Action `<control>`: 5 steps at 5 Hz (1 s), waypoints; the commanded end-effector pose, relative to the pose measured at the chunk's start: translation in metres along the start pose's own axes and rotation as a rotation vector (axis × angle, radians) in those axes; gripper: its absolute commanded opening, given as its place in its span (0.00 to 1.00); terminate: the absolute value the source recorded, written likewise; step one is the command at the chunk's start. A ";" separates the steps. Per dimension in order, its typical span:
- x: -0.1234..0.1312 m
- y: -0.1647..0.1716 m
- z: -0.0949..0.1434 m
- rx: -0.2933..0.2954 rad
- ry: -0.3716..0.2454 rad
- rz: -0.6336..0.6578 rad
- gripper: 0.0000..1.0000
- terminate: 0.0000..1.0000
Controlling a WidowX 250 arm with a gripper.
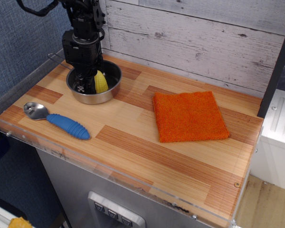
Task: Put the yellow corn in the pot
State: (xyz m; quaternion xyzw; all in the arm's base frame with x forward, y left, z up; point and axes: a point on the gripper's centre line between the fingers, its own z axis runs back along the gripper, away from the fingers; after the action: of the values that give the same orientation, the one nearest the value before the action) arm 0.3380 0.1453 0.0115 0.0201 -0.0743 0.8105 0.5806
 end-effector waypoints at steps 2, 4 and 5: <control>0.008 0.002 0.015 -0.029 0.010 0.018 1.00 0.00; 0.012 -0.006 0.053 -0.126 0.005 -0.034 1.00 0.00; 0.011 -0.010 0.082 -0.172 0.011 -0.064 1.00 0.00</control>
State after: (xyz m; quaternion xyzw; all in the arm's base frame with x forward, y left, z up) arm 0.3422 0.1446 0.0698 -0.0133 -0.1065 0.7865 0.6082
